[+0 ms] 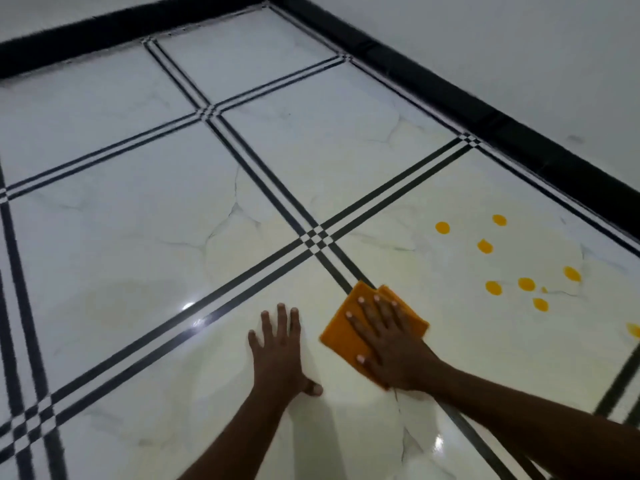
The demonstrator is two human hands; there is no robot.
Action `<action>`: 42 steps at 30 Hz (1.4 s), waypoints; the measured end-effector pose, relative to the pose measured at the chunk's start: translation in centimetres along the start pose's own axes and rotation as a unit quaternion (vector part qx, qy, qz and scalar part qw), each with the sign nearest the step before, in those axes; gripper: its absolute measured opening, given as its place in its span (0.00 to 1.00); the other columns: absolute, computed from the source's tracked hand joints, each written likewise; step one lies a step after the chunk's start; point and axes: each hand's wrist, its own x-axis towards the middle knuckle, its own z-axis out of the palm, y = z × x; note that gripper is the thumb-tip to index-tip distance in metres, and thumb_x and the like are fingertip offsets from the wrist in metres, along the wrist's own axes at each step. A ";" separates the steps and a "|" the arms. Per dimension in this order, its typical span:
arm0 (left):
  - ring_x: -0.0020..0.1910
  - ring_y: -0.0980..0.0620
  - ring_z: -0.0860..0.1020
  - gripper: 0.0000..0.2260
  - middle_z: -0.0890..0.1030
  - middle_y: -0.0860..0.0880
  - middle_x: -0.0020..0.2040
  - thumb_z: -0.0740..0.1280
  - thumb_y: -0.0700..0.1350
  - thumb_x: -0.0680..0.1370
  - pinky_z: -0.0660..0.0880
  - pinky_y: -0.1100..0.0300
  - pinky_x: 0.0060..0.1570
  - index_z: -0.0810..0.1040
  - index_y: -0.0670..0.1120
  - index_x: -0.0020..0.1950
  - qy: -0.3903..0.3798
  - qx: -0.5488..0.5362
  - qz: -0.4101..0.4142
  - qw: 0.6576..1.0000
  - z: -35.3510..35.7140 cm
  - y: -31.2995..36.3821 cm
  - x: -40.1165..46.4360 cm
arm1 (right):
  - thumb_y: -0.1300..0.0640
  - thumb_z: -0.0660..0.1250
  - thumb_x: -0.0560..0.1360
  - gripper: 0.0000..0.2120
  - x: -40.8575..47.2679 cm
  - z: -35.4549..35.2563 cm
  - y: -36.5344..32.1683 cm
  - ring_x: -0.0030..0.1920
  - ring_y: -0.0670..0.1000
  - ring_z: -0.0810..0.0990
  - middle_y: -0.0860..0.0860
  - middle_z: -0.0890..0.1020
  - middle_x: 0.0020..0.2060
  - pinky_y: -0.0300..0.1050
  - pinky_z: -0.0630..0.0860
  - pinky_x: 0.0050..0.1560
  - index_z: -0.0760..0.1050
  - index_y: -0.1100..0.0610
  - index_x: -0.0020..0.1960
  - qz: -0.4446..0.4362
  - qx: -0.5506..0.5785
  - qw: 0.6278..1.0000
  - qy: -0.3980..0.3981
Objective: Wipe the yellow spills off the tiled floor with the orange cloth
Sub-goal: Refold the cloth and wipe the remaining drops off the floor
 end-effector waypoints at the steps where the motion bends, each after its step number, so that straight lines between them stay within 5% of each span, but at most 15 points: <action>1: 0.75 0.36 0.29 0.68 0.26 0.43 0.76 0.73 0.72 0.60 0.42 0.33 0.74 0.28 0.47 0.77 0.003 0.007 -0.002 1.000 0.1 -0.4 0.1 | 0.31 0.43 0.81 0.37 1.4 0.0 0.3 0.82 0.64 0.38 0.55 0.42 0.83 0.65 0.37 0.78 0.39 0.46 0.83 -0.004 0.001 1.000 0.025; 3: 0.76 0.37 0.31 0.68 0.26 0.44 0.76 0.70 0.75 0.58 0.43 0.35 0.74 0.26 0.47 0.76 0.010 0.037 0.004 0.999 0.3 -0.2 0.8 | 0.32 0.46 0.80 0.36 5.1 -0.3 3.0 0.82 0.64 0.42 0.54 0.44 0.83 0.64 0.37 0.79 0.42 0.44 0.83 0.043 0.016 0.996 0.071; 6: 0.78 0.37 0.35 0.67 0.30 0.42 0.78 0.68 0.76 0.59 0.49 0.38 0.75 0.29 0.45 0.77 0.008 0.063 -0.006 0.998 -0.4 0.1 1.0 | 0.34 0.48 0.79 0.36 6.5 -0.8 9.0 0.81 0.66 0.53 0.57 0.53 0.83 0.67 0.45 0.78 0.51 0.47 0.83 0.245 0.069 0.961 0.105; 11: 0.79 0.41 0.37 0.59 0.35 0.41 0.80 0.66 0.74 0.67 0.46 0.42 0.76 0.34 0.47 0.80 0.043 0.056 0.094 0.993 -3.0 5.4 4.3 | 0.37 0.51 0.78 0.37 -5.2 1.4 9.2 0.80 0.68 0.56 0.60 0.57 0.82 0.71 0.52 0.77 0.54 0.51 0.83 0.393 0.098 0.899 0.168; 13: 0.79 0.43 0.36 0.57 0.34 0.42 0.80 0.66 0.73 0.68 0.46 0.43 0.77 0.35 0.48 0.80 0.032 0.046 0.156 0.986 -3.9 8.6 6.7 | 0.38 0.54 0.78 0.37 -7.1 2.5 4.9 0.81 0.67 0.53 0.60 0.54 0.83 0.70 0.50 0.78 0.53 0.51 0.83 0.386 0.110 0.900 0.167; 15: 0.79 0.43 0.37 0.57 0.35 0.43 0.80 0.68 0.71 0.67 0.46 0.43 0.76 0.37 0.49 0.80 0.026 0.060 0.178 0.982 -4.5 10.7 8.6 | 0.37 0.56 0.79 0.37 -5.4 2.2 3.4 0.82 0.65 0.50 0.58 0.52 0.83 0.69 0.48 0.79 0.51 0.49 0.84 0.289 0.117 0.936 0.162; 18: 0.79 0.42 0.38 0.61 0.35 0.43 0.80 0.73 0.69 0.64 0.48 0.42 0.76 0.36 0.50 0.80 0.017 0.098 0.170 0.980 -4.8 11.3 10.3 | 0.36 0.53 0.79 0.35 1.4 0.3 9.5 0.82 0.64 0.53 0.57 0.56 0.83 0.69 0.49 0.79 0.54 0.48 0.83 0.194 0.061 0.967 0.156; 21: 0.80 0.42 0.40 0.61 0.37 0.44 0.80 0.78 0.63 0.63 0.56 0.42 0.75 0.37 0.50 0.80 -0.023 0.117 0.159 0.980 -5.9 11.4 10.6 | 0.34 0.48 0.77 0.38 5.0 -2.2 17.9 0.82 0.65 0.54 0.57 0.56 0.82 0.67 0.45 0.79 0.54 0.49 0.83 0.329 0.106 0.933 0.098; 24: 0.80 0.42 0.46 0.57 0.42 0.43 0.81 0.78 0.60 0.66 0.60 0.43 0.75 0.42 0.47 0.81 -0.083 0.121 0.134 0.980 -8.5 12.8 10.5 | 0.35 0.48 0.76 0.39 2.3 -1.8 19.1 0.81 0.67 0.52 0.60 0.56 0.82 0.69 0.47 0.79 0.54 0.52 0.83 0.390 0.128 0.902 0.133; 30: 0.79 0.38 0.41 0.60 0.38 0.39 0.80 0.77 0.62 0.66 0.53 0.39 0.76 0.37 0.46 0.80 -0.084 0.160 0.152 0.972 -10.9 15.0 12.7 | 0.38 0.56 0.78 0.39 -0.8 -0.7 11.4 0.82 0.66 0.47 0.60 0.50 0.83 0.68 0.46 0.80 0.50 0.52 0.84 0.324 0.134 0.926 0.140; 35: 0.77 0.33 0.37 0.66 0.32 0.34 0.76 0.78 0.63 0.63 0.46 0.40 0.77 0.31 0.41 0.78 -0.048 0.200 0.151 0.967 -9.4 16.7 16.4 | 0.34 0.51 0.78 0.37 9.6 -3.2 19.4 0.81 0.65 0.54 0.58 0.58 0.82 0.68 0.50 0.79 0.56 0.49 0.83 0.226 0.099 0.958 0.145; 38: 0.78 0.32 0.40 0.66 0.31 0.33 0.74 0.78 0.63 0.63 0.47 0.43 0.77 0.32 0.39 0.77 -0.008 0.211 0.154 0.965 -8.1 16.8 17.5 | 0.34 0.47 0.77 0.37 10.8 -3.5 27.5 0.79 0.67 0.60 0.59 0.62 0.80 0.68 0.53 0.78 0.61 0.50 0.81 0.322 0.089 0.931 0.146; 42: 0.78 0.32 0.40 0.68 0.34 0.31 0.76 0.78 0.65 0.61 0.47 0.44 0.78 0.31 0.39 0.77 -0.006 0.203 0.146 0.968 -8.0 16.6 16.9 | 0.33 0.44 0.76 0.40 3.0 -2.7 30.9 0.80 0.69 0.54 0.61 0.56 0.82 0.70 0.50 0.78 0.54 0.51 0.83 0.440 0.109 0.881 0.137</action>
